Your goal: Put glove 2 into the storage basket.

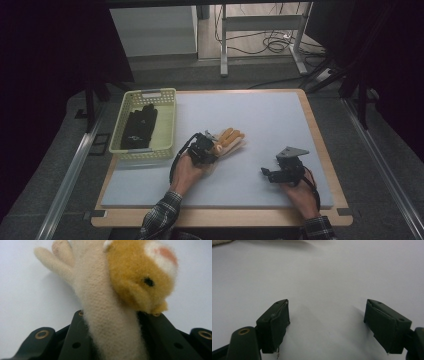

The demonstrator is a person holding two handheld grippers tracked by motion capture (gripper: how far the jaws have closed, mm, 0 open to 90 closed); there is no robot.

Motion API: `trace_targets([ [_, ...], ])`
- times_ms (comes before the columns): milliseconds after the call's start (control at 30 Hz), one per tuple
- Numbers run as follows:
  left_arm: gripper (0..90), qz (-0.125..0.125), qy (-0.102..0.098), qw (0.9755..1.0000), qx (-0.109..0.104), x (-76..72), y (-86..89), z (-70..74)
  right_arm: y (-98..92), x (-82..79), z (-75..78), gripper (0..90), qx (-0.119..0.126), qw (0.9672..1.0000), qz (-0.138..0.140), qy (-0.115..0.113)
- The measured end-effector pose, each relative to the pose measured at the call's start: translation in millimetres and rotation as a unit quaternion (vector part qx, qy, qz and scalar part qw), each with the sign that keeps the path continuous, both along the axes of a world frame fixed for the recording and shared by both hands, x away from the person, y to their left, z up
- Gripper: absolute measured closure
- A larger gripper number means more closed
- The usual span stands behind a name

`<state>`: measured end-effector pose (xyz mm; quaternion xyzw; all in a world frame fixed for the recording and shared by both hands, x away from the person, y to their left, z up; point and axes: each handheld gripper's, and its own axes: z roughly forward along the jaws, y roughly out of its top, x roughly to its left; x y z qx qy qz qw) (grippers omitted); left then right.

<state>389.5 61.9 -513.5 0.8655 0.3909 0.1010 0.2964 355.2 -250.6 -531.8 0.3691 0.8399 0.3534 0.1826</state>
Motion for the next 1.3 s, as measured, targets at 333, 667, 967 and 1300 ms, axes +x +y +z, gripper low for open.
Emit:
trace_targets([
  [333, 74.2, 0.006, -0.005, 1.0000, -0.006, 3.9, 1.5, 16.7, 0.1, -0.2, -0.1, 19.8, -0.001, 1.0000, 0.000, -0.002],
  [667, 74.7, 0.015, -0.012, 0.9998, -0.002, 9.0, 5.8, 40.5, 0.1, -0.2, -0.1, 19.8, -0.001, 1.0000, 0.000, -0.002],
  [967, 74.6, 0.040, -0.024, 0.9989, 0.008, 17.4, 12.9, 63.5, 0.1, -0.2, -0.2, 19.8, -0.001, 1.0000, 0.001, -0.003],
  [1300, 74.6, 0.101, -0.038, 0.9942, 0.005, 27.3, 39.5, 90.7, 0.0, -0.1, -0.3, 19.8, -0.001, 1.0000, 0.001, -0.003],
])
